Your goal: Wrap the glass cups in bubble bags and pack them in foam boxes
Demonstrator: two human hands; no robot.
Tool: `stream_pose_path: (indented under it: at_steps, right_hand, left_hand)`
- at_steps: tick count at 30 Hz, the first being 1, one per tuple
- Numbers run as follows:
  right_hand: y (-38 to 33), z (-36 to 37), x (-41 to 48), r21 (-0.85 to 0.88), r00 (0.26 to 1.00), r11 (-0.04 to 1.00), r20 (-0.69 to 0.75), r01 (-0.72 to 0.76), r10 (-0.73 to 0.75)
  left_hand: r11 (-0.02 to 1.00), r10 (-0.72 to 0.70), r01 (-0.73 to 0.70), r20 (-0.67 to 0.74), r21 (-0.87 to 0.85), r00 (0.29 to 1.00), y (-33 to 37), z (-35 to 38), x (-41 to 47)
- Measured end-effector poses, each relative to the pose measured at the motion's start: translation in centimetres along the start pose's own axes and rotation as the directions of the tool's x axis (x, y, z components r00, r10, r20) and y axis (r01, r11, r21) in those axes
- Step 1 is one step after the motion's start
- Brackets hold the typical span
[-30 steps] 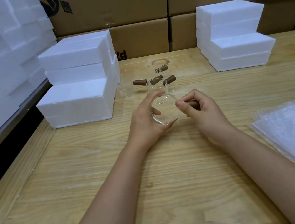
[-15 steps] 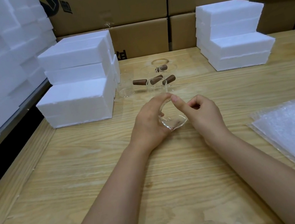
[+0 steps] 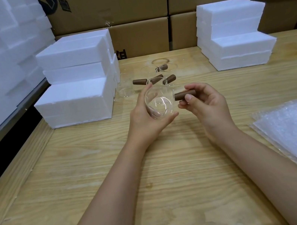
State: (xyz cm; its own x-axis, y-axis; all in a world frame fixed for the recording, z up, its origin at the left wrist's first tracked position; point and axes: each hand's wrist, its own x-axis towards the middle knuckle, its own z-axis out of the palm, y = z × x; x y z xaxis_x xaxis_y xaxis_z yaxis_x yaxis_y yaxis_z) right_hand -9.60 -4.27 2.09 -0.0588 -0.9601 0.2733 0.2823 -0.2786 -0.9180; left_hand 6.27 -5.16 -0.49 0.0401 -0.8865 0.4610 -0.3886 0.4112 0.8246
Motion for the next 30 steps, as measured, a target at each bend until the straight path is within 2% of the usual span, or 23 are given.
stream_pose_path:
  at_steps: [3,6,11,16,21,25,30]
  right_hand:
    - [-0.4,0.1,0.1,0.065,0.999,0.998,-0.047,-0.012,0.015]
    - [-0.6,0.1,0.2,0.124,0.993,0.99,-0.091,-0.062,0.074]
    - [-0.2,0.1,0.4,0.151,0.97,0.972,-0.14,-0.179,0.2]
    - [0.1,0.2,0.3,0.138,0.947,0.957,-0.165,-0.254,0.275]
    - [0.4,0.5,0.1,-0.041,0.952,0.975,-0.232,-0.216,0.201]
    - [0.4,1.6,-0.6,-0.173,0.978,0.971,-0.159,-0.163,0.136]
    - [0.9,1.7,-0.6,-0.193,0.981,0.97,-0.151,-0.147,0.119]
  left_hand:
    - [0.999,0.023,-0.021,0.054,-0.026,0.998,0.1,0.0,-0.1]
    - [0.997,0.078,-0.08,0.088,0.02,0.993,0.1,0.0,-0.2]
    - [0.96,0.256,-0.258,0.032,0.106,0.966,-0.2,-0.1,0.0]
    - [0.936,0.306,-0.3,-0.005,0.184,0.952,0.0,0.0,0.0]
    - [0.942,0.276,-0.262,-0.039,0.208,0.96,0.6,0.1,-0.2]
    - [0.903,0.317,-0.301,-0.005,0.307,0.948,1.2,0.3,-0.5]
    - [0.859,0.389,-0.361,-0.003,0.362,0.921,1.6,0.6,-0.8]
